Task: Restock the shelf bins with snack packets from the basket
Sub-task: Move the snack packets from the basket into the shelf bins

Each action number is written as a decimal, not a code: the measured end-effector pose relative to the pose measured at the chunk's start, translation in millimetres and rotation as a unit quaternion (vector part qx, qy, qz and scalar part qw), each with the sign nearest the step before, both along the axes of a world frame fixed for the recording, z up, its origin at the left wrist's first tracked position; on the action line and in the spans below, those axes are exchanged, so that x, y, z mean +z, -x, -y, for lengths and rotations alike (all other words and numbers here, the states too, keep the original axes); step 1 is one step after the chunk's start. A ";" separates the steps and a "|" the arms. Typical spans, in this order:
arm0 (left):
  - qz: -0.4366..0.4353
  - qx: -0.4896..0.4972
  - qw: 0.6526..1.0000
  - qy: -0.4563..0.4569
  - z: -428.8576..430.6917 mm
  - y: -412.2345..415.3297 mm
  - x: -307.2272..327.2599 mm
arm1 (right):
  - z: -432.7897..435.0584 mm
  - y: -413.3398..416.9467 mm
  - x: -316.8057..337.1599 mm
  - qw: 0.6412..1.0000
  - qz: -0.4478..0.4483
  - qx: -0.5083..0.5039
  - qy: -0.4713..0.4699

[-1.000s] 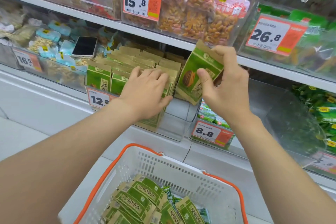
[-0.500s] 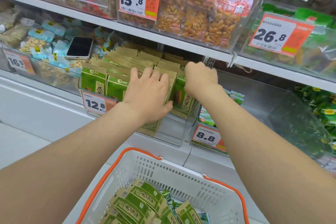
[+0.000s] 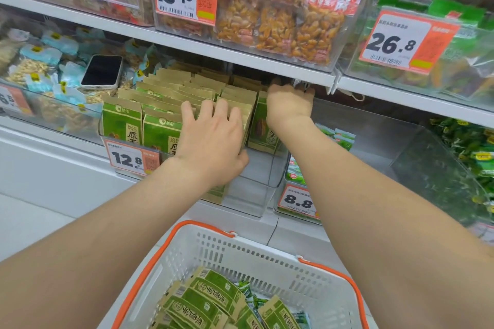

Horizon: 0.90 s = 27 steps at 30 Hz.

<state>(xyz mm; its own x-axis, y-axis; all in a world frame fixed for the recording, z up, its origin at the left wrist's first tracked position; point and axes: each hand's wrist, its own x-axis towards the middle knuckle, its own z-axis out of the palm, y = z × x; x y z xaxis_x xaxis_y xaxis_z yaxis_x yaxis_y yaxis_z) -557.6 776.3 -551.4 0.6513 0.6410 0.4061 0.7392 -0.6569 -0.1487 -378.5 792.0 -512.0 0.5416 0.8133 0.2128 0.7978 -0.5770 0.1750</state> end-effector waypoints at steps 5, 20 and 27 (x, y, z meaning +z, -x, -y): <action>0.013 -0.005 1.000 0.007 2.9 2.4 0.9 | 5.3 -2.2 -9.6 0.999 0.007 -0.012 -0.047; 0.095 -0.141 0.983 0.068 62.2 44.8 3.8 | 149.6 80.4 -82.8 0.862 -0.037 0.330 -0.382; -0.311 -0.078 0.895 0.311 78.5 62.1 -56.8 | 173.9 109.3 -208.6 0.939 -0.211 0.270 -0.017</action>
<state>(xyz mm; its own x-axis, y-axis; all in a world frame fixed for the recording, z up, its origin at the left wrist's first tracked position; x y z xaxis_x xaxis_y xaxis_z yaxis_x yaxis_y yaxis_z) -619.7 697.9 -608.2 0.7283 0.4992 -0.4695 0.5334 -0.8430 -0.0690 -487.8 618.1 -720.6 0.0936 0.9904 0.1021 0.9698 -0.0675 -0.2344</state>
